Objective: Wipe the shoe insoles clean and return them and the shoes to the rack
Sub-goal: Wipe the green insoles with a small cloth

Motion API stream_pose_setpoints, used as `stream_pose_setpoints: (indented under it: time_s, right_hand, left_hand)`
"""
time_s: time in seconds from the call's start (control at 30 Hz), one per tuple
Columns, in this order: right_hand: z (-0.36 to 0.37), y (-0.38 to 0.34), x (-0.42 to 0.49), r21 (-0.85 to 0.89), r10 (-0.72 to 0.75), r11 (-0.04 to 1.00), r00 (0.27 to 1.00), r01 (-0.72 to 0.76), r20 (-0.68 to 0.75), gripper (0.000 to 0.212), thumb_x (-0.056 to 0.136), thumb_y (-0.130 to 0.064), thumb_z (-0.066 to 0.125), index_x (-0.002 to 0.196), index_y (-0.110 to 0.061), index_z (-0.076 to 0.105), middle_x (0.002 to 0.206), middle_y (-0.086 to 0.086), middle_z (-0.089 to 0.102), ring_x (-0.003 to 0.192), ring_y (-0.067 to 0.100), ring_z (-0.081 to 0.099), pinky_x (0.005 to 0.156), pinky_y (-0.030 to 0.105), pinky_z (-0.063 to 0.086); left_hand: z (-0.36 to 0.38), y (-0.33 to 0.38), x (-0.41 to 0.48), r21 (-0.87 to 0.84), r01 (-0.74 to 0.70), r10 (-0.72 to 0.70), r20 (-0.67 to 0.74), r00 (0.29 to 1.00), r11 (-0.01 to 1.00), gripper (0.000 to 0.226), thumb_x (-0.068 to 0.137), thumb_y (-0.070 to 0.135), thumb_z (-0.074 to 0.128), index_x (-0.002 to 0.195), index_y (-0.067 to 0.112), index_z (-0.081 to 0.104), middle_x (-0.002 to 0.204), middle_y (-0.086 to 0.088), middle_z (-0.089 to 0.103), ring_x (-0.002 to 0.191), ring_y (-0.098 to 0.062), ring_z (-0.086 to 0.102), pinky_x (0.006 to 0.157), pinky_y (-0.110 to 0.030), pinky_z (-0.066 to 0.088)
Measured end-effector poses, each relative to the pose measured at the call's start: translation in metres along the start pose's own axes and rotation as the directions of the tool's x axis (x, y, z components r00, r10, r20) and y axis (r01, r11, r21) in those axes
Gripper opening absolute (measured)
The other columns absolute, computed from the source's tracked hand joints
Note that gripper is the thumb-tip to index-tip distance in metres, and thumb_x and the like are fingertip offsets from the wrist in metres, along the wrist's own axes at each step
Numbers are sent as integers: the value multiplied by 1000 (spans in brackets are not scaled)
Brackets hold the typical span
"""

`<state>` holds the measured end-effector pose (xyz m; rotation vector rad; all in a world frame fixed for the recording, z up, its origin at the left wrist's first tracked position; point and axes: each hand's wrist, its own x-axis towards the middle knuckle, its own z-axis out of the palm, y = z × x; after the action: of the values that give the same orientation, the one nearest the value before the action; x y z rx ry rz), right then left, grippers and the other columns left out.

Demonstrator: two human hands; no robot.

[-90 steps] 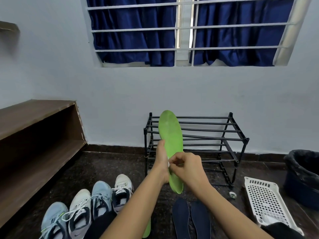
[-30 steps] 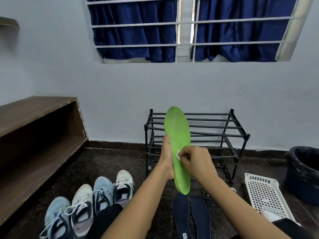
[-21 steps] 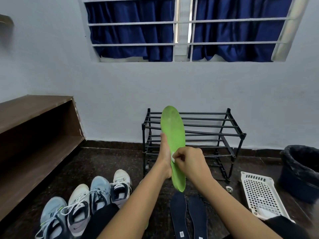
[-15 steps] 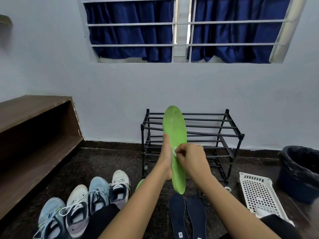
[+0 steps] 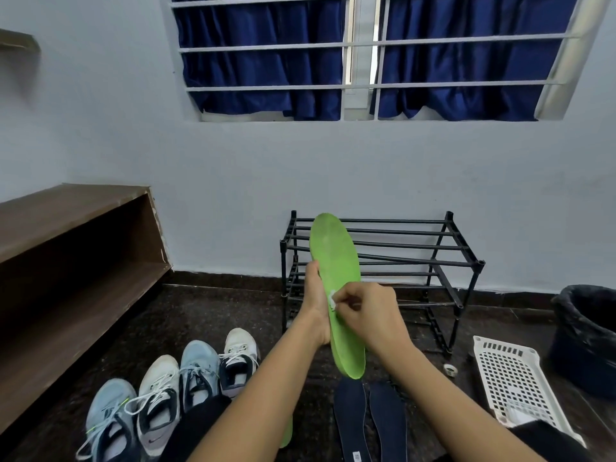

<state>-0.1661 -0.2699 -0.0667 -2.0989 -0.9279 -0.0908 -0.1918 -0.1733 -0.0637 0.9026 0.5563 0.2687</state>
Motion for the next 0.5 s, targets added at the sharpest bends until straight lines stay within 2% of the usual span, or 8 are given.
stream_pose_setpoints:
  time_s: [0.2, 0.33, 0.4, 0.5]
  right_hand:
    - [-3, 6, 7, -69, 9, 998, 998, -13, -56, 14, 82, -9, 64, 85, -19, 74, 82, -5, 72, 75, 9, 65, 79, 27, 52]
    - [-13, 10, 12, -4, 70, 997, 988, -71, -135, 12, 79, -11, 69, 83, -21, 72, 80, -8, 71, 75, 9, 66, 81, 33, 53]
    - [-13, 9, 10, 7, 53, 999, 990, -52, -130, 15, 78, -8, 69, 84, -21, 73, 80, -9, 71, 76, 7, 66, 82, 32, 54]
    - [-9, 4, 5, 29, 18, 999, 998, -16, -60, 20, 77, -4, 68, 84, -21, 75, 78, -11, 72, 74, 1, 66, 80, 24, 54]
  left_hand:
    - [5, -12, -6, 93, 50, -56, 62, 997, 994, 70, 94, 64, 26, 83, 11, 71, 72, -10, 68, 69, -24, 62, 66, -31, 48]
    - [10, -16, -12, 99, 87, -97, 105, 990, 991, 72, 95, 65, 22, 89, 13, 73, 77, -10, 70, 73, -24, 64, 68, -31, 49]
    - [9, -14, -12, 92, 87, -96, 105, 990, 992, 72, 95, 64, 21, 90, 13, 72, 76, -10, 70, 71, -24, 64, 66, -30, 49]
    - [5, -9, -11, 91, 95, -103, 84, 991, 991, 73, 95, 65, 23, 90, 11, 71, 72, -11, 70, 69, -25, 65, 64, -31, 51]
